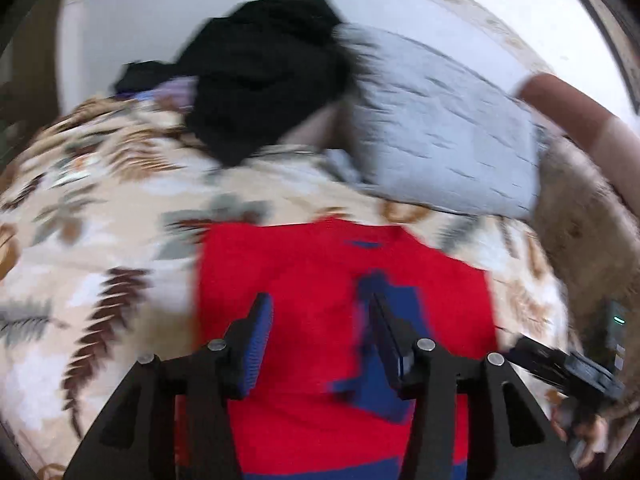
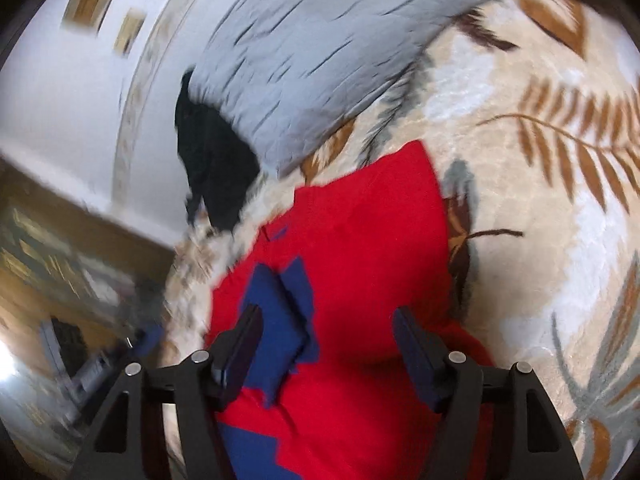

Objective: Fold small clothes

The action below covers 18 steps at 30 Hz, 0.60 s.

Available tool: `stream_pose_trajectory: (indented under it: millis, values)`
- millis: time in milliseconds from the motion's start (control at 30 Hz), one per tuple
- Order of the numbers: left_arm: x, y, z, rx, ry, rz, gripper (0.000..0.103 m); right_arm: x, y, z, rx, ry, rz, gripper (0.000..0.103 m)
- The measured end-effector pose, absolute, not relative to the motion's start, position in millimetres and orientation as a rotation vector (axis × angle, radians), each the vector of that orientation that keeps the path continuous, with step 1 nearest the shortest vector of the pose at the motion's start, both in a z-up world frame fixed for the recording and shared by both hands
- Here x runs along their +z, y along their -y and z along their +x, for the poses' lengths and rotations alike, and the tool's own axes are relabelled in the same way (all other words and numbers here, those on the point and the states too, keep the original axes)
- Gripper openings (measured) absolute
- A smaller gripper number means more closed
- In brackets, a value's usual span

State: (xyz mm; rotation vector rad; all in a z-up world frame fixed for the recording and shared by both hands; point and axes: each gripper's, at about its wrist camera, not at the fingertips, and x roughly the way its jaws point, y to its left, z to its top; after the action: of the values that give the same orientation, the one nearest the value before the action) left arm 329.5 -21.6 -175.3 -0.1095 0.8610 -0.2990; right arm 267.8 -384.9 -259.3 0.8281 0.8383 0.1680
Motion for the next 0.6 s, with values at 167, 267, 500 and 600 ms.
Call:
stream_pose_trajectory:
  millis: [167, 267, 500, 600]
  values:
    - [-219, -17, 348, -0.159, -0.923, -0.152, 0.051, -258, 334, 273, 0.338, -0.910, 0.700, 0.071]
    - [-230, -22, 356, -0.153, -0.942, -0.152, 0.051, -277, 320, 278, 0.467, -0.948, 0.908, 0.071]
    - [-242, -19, 367, -0.198, -0.978, -0.163, 0.051, -312, 293, 295, 0.438, -0.981, 1.092, 0.071]
    - [-242, -16, 367, -0.195, -0.977, -0.141, 0.051, -318, 280, 304, 0.384, -0.999, 1.071, 0.068]
